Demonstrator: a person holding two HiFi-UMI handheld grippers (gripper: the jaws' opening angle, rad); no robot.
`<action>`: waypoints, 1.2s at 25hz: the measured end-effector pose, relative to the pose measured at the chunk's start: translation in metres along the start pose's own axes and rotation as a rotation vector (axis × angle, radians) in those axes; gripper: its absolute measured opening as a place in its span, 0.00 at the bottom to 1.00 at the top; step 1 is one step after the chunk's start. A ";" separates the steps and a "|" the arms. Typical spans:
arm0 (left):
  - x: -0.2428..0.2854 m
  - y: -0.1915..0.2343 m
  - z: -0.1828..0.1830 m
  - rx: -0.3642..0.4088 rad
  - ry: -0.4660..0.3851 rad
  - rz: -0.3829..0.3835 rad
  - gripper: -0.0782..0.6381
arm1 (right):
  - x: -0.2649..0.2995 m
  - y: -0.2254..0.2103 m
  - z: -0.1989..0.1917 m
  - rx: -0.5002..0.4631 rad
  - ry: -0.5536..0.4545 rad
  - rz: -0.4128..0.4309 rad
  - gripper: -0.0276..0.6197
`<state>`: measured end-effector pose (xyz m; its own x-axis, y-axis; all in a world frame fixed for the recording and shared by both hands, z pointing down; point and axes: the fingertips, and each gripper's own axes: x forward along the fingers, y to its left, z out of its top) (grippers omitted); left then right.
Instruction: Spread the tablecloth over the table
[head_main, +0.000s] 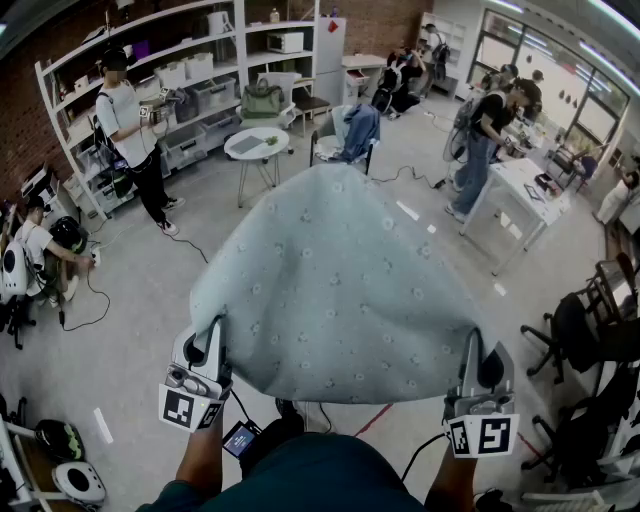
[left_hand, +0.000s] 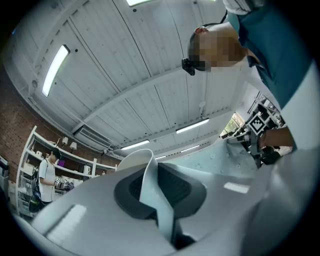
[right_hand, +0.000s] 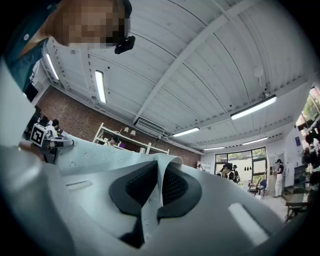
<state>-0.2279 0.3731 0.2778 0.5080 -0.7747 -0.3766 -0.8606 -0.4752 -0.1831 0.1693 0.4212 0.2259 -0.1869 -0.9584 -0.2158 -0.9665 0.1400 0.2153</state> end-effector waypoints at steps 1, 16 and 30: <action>-0.002 0.000 0.000 -0.001 0.002 0.000 0.11 | -0.001 0.001 0.000 0.000 -0.001 0.000 0.06; 0.008 0.007 -0.011 -0.007 -0.003 0.008 0.11 | 0.013 -0.002 -0.009 0.002 0.003 -0.001 0.06; 0.076 0.066 -0.051 -0.034 -0.012 -0.051 0.11 | 0.082 0.001 -0.039 0.059 0.013 -0.083 0.06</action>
<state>-0.2440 0.2617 0.2838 0.5503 -0.7442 -0.3785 -0.8318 -0.5280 -0.1712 0.1599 0.3330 0.2451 -0.1035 -0.9705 -0.2180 -0.9873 0.0737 0.1408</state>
